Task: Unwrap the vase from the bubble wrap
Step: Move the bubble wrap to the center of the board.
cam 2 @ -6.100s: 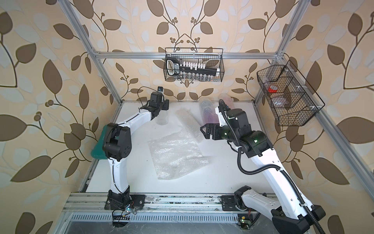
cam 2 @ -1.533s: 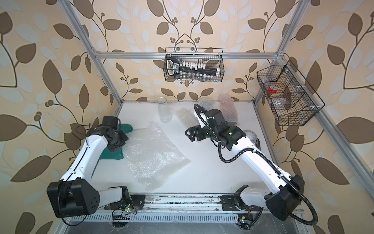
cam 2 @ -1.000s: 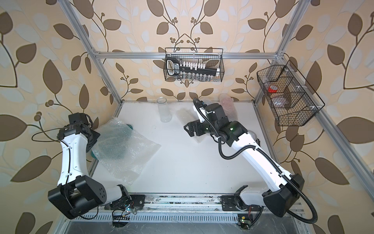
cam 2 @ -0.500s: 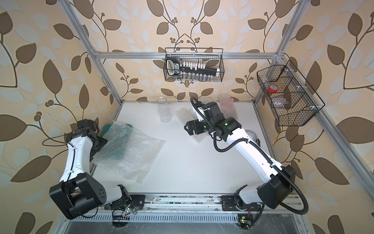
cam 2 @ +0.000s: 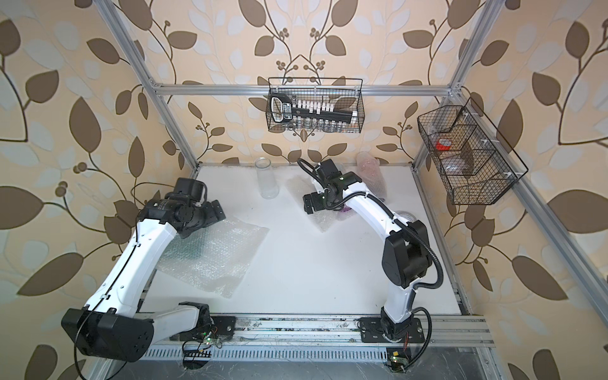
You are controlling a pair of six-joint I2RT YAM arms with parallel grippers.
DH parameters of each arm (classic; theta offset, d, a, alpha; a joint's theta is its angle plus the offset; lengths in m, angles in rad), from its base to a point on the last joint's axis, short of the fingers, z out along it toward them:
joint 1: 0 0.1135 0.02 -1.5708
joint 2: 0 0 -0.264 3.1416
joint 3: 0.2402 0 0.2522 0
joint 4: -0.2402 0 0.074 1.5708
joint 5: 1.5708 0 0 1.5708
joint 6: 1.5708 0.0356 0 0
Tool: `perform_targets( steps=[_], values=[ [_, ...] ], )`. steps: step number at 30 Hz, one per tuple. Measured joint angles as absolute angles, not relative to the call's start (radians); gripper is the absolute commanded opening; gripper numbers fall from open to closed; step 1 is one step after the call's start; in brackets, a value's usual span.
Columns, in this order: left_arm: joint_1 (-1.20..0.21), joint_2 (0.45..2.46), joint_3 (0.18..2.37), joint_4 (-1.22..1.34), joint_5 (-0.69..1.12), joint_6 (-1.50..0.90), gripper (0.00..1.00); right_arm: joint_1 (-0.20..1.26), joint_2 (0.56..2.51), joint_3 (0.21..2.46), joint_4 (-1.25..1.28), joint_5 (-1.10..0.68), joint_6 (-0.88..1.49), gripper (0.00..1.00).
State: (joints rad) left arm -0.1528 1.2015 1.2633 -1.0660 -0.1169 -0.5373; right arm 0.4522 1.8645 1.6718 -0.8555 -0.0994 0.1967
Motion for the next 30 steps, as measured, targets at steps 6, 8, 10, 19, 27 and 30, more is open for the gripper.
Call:
perform_targets(
  steps=[6, 8, 10, 19, 27, 30],
  values=[
    [-0.377, 1.193, 1.255, -1.099, -0.009, -0.584, 0.99, 0.4, 1.935, 1.671, -0.839, -0.08, 0.173, 0.99],
    [-0.447, 1.19, 1.255, -1.106, 0.011, -0.621, 0.99, 0.38, 1.935, 1.633, -0.816, -0.091, 0.171, 0.99],
    [-0.501, 1.186, 1.255, -1.114, 0.021, -0.665, 0.99, 0.356, 1.935, 1.589, -0.78, -0.109, 0.171, 0.99],
    [-0.556, 1.124, 1.253, -1.126, 0.027, -0.773, 0.99, 0.333, 1.941, 1.522, -0.691, -0.184, 0.178, 0.86],
    [-0.556, 1.135, 1.193, -1.089, 0.087, -0.723, 0.99, 0.405, 1.944, 1.487, -0.67, -0.176, 0.23, 0.54],
    [-0.556, 1.134, 1.167, -1.062, 0.102, -0.681, 0.99, 0.443, 1.944, 1.483, -0.677, -0.152, 0.256, 0.33]
  ],
)
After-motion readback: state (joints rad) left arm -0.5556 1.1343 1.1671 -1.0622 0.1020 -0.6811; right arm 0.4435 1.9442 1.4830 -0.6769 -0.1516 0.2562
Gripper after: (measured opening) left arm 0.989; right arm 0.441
